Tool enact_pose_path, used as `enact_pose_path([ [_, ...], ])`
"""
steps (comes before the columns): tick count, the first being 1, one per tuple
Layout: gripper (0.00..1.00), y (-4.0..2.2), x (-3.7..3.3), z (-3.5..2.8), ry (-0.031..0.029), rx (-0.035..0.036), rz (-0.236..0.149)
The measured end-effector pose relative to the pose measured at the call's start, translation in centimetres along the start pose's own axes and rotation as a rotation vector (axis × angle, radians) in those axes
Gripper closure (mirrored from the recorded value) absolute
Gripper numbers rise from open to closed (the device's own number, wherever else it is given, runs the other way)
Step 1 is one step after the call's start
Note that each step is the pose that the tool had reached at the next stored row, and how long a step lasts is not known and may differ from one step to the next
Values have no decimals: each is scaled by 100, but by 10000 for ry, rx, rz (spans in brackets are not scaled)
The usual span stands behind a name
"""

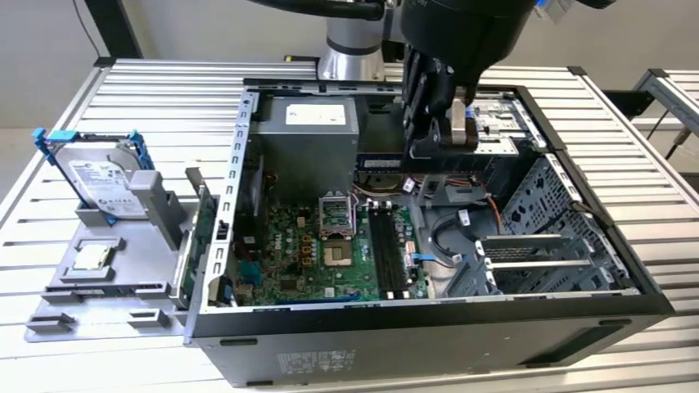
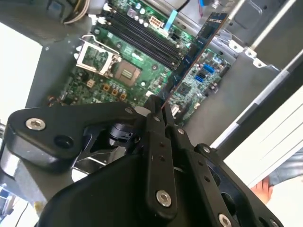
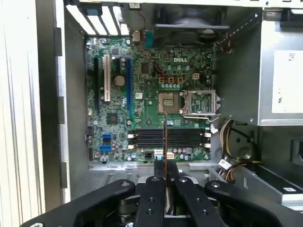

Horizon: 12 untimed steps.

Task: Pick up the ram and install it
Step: 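Pick up the ram and move it above insertion slot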

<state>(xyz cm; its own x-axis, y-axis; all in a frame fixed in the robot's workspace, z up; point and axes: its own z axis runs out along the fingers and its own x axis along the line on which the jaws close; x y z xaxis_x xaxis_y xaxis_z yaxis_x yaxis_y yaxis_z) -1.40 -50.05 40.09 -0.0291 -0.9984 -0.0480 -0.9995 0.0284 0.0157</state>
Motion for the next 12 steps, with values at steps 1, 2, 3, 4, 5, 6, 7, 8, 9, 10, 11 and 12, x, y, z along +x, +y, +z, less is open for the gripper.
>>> enact_pose_path([
  [1,100,1,-43,2,0,0,0],
  [2,100,2,-84,5,-1,0,-1],
  [3,100,4,-129,6,1,0,-1],
  [4,100,5,-171,9,0,0,0],
  [5,100,6,-213,11,-1,1,1],
  [6,100,7,-254,12,0,0,-1],
  [7,100,8,-293,15,-1,0,0],
  [8,100,9,-336,17,-2,0,0],
  [9,100,10,-373,18,-1,0,0],
  [10,100,12,-417,21,-2,0,0],
  [11,100,13,-448,23,-4,0,0],
  [12,100,13,-451,21,-5,-1,0],
])
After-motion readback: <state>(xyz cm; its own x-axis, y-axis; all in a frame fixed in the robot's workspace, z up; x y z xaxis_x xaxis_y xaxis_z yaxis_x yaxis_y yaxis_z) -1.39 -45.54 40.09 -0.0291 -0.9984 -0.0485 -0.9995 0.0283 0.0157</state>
